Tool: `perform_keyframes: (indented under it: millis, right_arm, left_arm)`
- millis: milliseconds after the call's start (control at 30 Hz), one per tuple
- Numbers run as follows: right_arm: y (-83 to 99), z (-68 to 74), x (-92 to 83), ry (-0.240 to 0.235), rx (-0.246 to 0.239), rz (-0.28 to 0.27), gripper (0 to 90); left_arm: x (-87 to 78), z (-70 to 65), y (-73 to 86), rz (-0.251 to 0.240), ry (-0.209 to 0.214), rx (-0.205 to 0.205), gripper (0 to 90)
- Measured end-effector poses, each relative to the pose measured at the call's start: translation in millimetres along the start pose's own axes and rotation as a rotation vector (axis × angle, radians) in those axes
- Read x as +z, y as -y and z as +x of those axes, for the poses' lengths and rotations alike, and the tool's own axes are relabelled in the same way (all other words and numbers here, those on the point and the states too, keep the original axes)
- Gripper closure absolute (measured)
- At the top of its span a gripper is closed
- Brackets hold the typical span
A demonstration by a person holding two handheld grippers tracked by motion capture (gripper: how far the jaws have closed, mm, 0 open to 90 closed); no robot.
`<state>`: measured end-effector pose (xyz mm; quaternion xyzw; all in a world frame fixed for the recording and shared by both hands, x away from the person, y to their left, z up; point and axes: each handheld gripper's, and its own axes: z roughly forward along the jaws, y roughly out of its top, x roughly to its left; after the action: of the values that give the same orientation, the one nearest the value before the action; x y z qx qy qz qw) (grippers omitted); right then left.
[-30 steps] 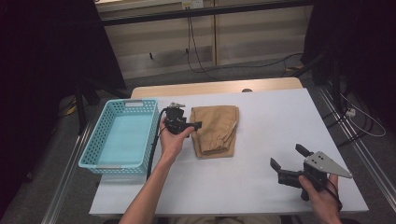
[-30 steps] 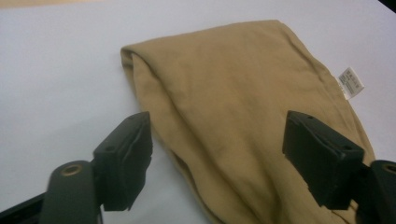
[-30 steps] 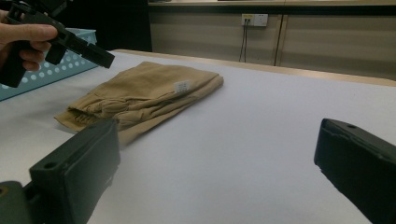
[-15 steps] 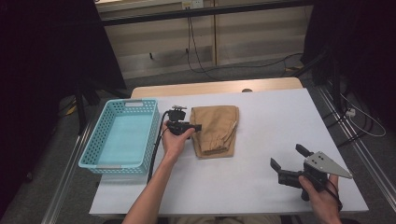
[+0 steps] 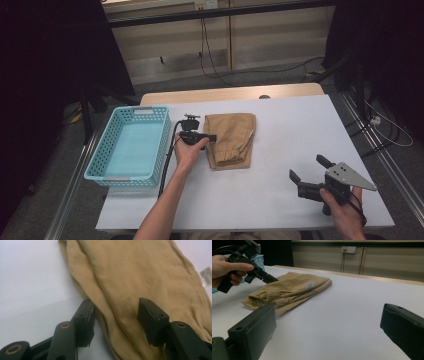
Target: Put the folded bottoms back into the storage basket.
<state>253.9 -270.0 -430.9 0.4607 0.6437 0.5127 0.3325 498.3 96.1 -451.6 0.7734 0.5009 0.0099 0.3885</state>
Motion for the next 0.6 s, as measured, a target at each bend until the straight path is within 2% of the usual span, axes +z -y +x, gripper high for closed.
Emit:
perform_keyframes:
  millis: [100, 133, 167, 200, 267, 300, 333, 433, 567, 600]
  right_arm:
    - [0.0, 0.2, 0.1, -0.003, -0.002, -0.001, 0.2]
    - [0.0, 0.1, 0.1, -0.001, -0.001, 0.0, 0.2]
    - [0.0, 0.1, 0.1, -0.001, -0.001, 0.0, 0.2]
    - [0.0, 0.0, 0.2, -0.004, 0.0, 0.002, 0.2]
    - [0.1, 0.2, 0.2, -0.004, 0.003, 0.005, 0.2]
    - [0.3, 0.0, 0.6, -0.004, 0.001, 0.006, 0.2]
    - [0.4, 0.1, 1.0, -0.005, 0.004, 0.009, 0.2]
    - [0.5, 0.2, 0.9, -0.006, 0.004, 0.009, 0.2]
    - [0.4, 0.1, 1.1, -0.007, 0.004, 0.007, 0.2]
    - [0.4, 0.1, 1.1, -0.007, 0.004, 0.007, 0.2]
  left_arm:
    - [0.0, 0.7, -0.8, 0.007, -0.004, 0.008, 51.1]
    - [0.1, 1.4, -0.9, 0.007, 0.006, -0.002, 56.9]
    - [0.7, 2.0, -0.8, 0.014, 0.027, -0.014, 56.9]
    - [2.0, 1.5, -0.3, 0.011, 0.037, -0.02, 61.5]
    - [2.1, 0.3, -0.1, 0.011, 0.022, -0.029, 63.8]
    - [2.6, -0.2, -0.2, 0.012, 0.029, -0.042, 63.8]
    - [4.5, -0.7, 0.2, 0.014, 0.06, -0.059, 67.9]
    - [4.9, -3.5, 0.5, 0.023, 0.055, -0.032, 70.7]
    - [5.2, -4.5, 1.9, 0.042, 0.068, -0.052, 82.5]
    - [4.8, -4.9, 1.6, 0.043, 0.069, -0.053, 82.5]
